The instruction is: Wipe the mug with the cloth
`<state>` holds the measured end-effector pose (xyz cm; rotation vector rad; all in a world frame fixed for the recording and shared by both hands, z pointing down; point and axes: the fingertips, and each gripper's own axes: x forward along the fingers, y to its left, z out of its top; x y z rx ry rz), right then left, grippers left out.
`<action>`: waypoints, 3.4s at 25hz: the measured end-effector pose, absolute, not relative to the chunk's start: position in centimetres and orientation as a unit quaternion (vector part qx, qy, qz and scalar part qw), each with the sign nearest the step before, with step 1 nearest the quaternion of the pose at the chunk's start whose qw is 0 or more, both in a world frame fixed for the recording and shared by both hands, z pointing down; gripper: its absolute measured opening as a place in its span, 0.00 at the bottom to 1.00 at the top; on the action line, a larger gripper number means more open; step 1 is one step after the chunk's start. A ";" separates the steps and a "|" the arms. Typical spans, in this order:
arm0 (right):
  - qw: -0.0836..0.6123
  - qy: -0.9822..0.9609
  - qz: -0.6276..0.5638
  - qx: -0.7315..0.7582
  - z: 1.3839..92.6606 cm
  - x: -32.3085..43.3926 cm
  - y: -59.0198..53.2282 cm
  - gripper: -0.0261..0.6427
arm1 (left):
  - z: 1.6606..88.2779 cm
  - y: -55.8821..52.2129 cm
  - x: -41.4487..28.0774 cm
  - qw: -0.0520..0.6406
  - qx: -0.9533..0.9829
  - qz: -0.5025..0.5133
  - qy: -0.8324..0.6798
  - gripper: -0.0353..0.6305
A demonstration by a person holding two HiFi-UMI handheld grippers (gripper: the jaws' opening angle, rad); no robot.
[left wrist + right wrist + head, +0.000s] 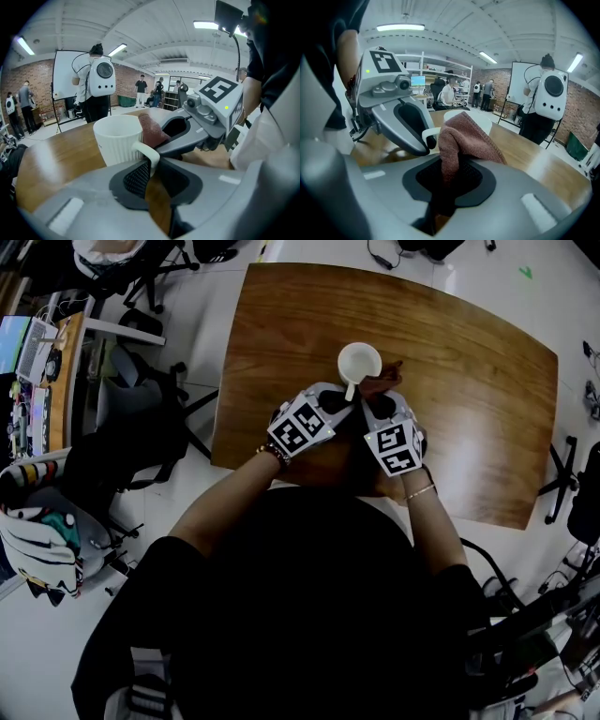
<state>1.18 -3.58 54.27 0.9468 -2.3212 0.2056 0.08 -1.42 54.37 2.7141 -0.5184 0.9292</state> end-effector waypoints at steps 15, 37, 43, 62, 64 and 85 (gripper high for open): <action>0.219 -0.892 0.072 0.389 48.0 3.4 -5.5 0.13 | 54.3 -2.7 -2.6 0.126 0.919 0.305 -0.214 0.16; 0.264 -0.883 0.134 0.364 52.9 2.2 -6.8 0.13 | 53.9 -6.8 -7.7 0.160 0.885 0.301 -0.316 0.16; 0.202 -0.891 0.130 0.386 49.2 4.6 -9.4 0.12 | 54.0 -7.2 -7.8 0.163 0.884 0.298 -0.321 0.15; 0.269 -0.902 0.132 0.309 52.7 2.6 -10.4 0.12 | 54.0 -8.5 -8.3 0.162 0.881 0.303 -0.324 0.14; 0.279 -0.902 0.134 0.303 53.1 2.4 -10.2 0.12 | 54.0 -8.8 -8.5 0.162 0.881 0.303 -0.325 0.14; 0.230 -0.919 0.102 0.302 48.6 3.1 -14.4 0.12 | 53.8 -14.4 -8.5 0.160 0.879 0.298 -0.336 0.11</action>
